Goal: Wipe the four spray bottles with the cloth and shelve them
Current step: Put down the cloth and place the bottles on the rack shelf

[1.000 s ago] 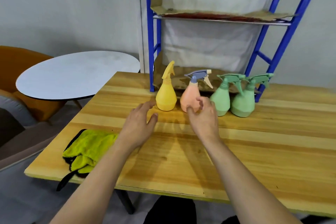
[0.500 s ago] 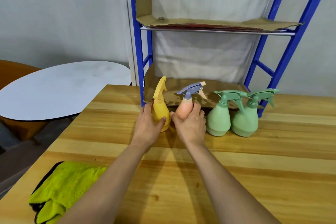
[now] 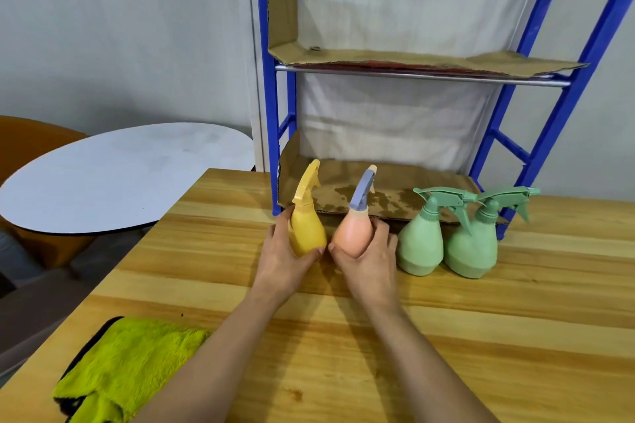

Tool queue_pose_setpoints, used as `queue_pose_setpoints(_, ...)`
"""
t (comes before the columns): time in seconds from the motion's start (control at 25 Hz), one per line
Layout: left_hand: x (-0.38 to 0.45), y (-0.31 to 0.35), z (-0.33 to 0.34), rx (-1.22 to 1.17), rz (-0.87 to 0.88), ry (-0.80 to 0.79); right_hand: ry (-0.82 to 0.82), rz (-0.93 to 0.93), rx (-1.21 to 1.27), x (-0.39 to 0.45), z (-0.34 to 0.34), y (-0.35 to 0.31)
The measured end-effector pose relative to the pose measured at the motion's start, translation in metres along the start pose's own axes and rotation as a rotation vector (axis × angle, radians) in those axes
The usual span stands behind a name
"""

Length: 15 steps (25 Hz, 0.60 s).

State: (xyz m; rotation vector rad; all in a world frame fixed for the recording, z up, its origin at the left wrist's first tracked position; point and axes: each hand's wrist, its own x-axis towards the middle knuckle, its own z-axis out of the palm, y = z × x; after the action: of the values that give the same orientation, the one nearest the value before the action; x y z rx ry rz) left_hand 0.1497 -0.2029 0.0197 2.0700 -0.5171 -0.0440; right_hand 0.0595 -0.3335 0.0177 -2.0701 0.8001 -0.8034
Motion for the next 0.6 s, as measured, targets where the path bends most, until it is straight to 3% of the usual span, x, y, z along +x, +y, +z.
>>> queue_pose_setpoints(0.28, -0.006, 0.024, -0.022, 0.022, 0.044, 0.062, -0.01, -0.073, 0.198, -0.007, -0.034, -0.022)
queue_pose_setpoints(0.6, -0.008, 0.131, -0.075, -0.083, 0.331, 0.228, 0.074, -0.232, 0.33, 0.013, -0.131, -0.096)
